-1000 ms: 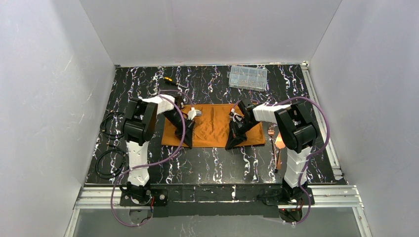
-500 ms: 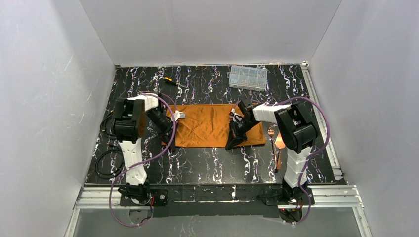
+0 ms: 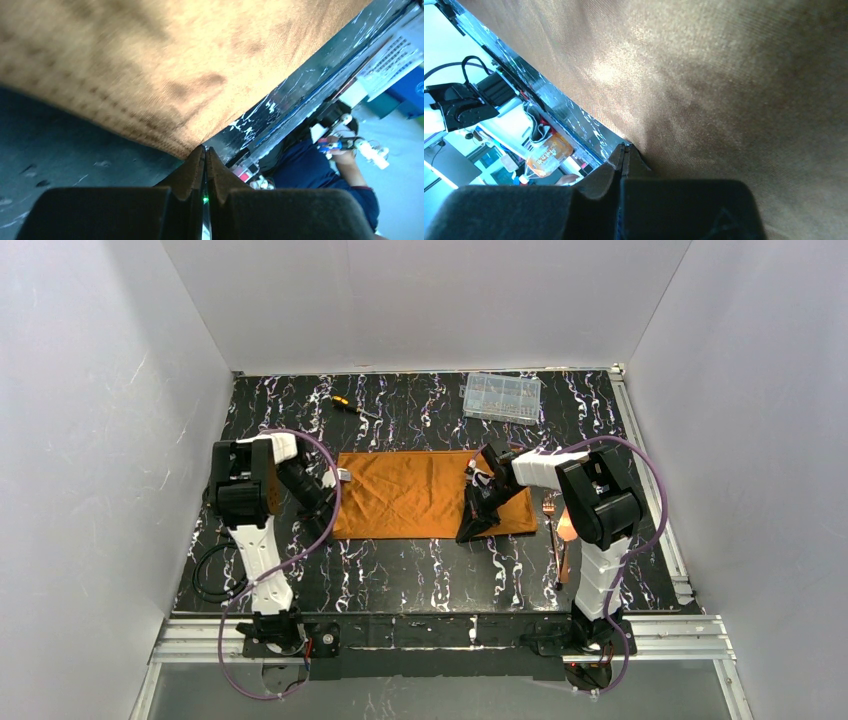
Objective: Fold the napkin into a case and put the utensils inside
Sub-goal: Smooth out the rectangle-folded napkin at the center of the board.
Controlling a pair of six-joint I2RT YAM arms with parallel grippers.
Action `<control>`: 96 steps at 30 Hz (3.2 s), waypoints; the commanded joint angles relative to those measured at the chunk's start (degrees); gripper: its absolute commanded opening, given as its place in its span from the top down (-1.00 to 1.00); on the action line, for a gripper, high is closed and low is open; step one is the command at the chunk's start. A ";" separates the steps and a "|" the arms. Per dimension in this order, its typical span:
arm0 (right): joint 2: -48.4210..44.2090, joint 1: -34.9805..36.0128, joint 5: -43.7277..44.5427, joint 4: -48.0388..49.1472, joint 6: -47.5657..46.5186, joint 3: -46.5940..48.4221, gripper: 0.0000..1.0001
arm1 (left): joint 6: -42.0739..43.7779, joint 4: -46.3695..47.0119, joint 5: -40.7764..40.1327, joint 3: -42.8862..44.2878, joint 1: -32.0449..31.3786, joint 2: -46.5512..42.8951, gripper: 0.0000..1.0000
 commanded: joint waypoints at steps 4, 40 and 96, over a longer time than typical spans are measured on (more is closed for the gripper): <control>-2.50 -0.24 2.85 1.13 0.28 -0.36 0.97 | -1.43 -0.04 -1.89 3.05 0.18 -7.75 1.00; -18.95 -9.41 23.58 -9.12 2.80 5.20 -0.61 | -9.33 5.80 6.69 7.51 -9.60 -16.24 0.65; 3.25 -0.75 6.85 -13.85 -10.39 7.15 0.97 | -1.31 19.14 -17.03 -5.40 -11.59 -7.92 0.96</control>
